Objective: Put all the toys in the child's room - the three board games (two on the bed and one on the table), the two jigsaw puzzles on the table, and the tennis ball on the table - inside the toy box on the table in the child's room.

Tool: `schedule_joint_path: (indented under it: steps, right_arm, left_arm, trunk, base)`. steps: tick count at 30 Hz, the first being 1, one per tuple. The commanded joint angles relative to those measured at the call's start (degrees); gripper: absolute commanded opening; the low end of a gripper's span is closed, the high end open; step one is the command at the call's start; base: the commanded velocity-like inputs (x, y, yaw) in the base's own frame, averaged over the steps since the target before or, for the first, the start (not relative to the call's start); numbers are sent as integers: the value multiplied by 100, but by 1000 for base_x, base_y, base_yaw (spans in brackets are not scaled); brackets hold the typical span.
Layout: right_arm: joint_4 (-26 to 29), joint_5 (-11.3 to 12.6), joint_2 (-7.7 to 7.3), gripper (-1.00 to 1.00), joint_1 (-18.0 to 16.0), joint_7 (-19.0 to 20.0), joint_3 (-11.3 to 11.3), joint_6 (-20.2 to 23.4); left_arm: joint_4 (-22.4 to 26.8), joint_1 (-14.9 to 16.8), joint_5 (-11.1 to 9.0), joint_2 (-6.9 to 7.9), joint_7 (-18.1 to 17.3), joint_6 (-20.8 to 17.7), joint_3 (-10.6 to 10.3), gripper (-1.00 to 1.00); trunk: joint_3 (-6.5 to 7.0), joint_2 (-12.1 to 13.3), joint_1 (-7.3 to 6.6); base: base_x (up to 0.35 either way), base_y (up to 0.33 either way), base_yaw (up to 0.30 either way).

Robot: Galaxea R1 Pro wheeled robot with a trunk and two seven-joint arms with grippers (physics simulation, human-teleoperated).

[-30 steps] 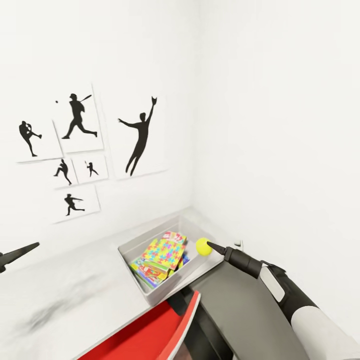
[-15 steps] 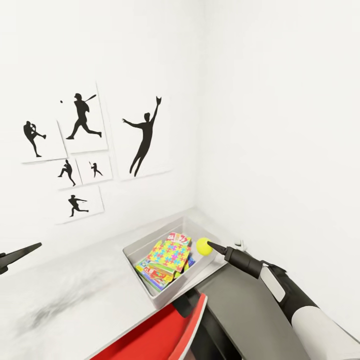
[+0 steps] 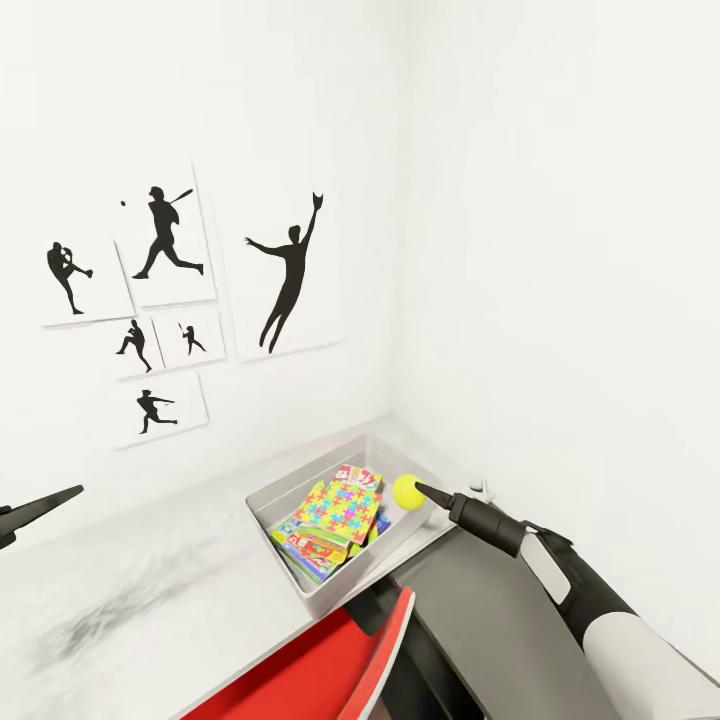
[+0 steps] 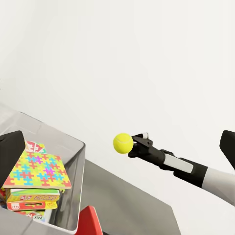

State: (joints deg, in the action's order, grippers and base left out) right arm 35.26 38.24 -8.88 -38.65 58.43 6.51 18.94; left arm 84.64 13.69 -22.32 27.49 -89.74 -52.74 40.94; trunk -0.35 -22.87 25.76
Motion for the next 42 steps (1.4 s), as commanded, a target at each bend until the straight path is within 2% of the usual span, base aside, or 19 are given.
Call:
schedule_joint_path:
  steps: [1,32,42]
  right_arm:
    - [-1,61,-7,-100,-3,-1,26,50]
    - [8,35,1,-100,-3,-59,26,49]
    - [1,60,-55,-100,-3,-54,19,47]
  left_arm:
    - [0,2,9,-1,-26,-61,1,100]
    - [0,2,9,-16,-26,54,1,100]
    - [0,2,9,-16,-26,60,1,100]
  trunk:
    - [-4,-5,2]
    - [-4,-5,2]
    - [-4,-5,2]
  base:
    - [0,0,0]
    - [11,17,29]
    - [0,0,0]
